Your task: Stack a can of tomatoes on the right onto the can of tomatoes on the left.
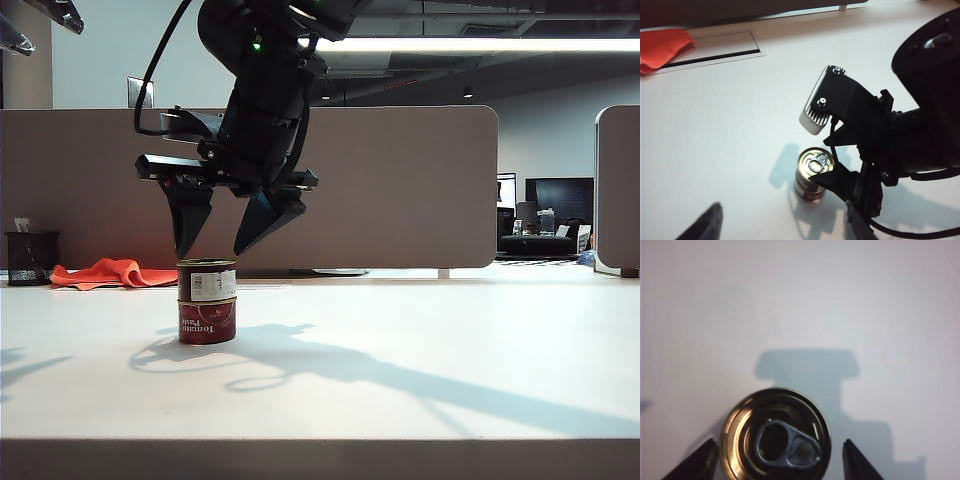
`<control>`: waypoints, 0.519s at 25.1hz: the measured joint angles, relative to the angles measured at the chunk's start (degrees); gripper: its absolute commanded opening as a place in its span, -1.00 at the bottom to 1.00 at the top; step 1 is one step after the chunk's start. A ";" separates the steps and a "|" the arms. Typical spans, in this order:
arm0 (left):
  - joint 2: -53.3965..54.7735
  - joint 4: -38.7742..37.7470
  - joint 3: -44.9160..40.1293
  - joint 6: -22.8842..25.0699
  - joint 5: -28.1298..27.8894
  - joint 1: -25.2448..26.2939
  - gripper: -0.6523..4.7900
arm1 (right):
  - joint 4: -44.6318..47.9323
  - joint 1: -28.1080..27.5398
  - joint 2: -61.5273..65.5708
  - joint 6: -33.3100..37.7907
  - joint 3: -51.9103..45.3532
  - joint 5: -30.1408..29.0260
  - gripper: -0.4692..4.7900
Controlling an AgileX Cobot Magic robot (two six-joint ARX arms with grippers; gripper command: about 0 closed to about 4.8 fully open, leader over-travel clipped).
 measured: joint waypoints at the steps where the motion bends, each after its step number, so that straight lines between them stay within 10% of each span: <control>1: 0.00 0.00 0.00 0.00 0.00 0.00 0.36 | -0.11 0.00 0.00 -0.04 0.00 0.00 0.76; 9: 0.00 0.04 0.00 0.00 0.00 0.00 0.36 | -3.34 0.02 -11.47 -0.09 -0.35 -0.07 0.63; 10: 0.00 0.09 0.00 0.00 0.00 0.00 0.36 | -2.62 0.02 -14.62 -0.04 -0.11 -0.02 0.36; 11: 0.00 0.20 0.00 0.00 0.00 0.00 0.35 | -1.79 0.00 -17.07 -0.04 0.11 0.15 -0.32; 13: 0.00 0.48 0.00 0.00 0.00 0.00 0.06 | -0.98 -0.39 -24.55 -0.07 0.42 1.53 -0.83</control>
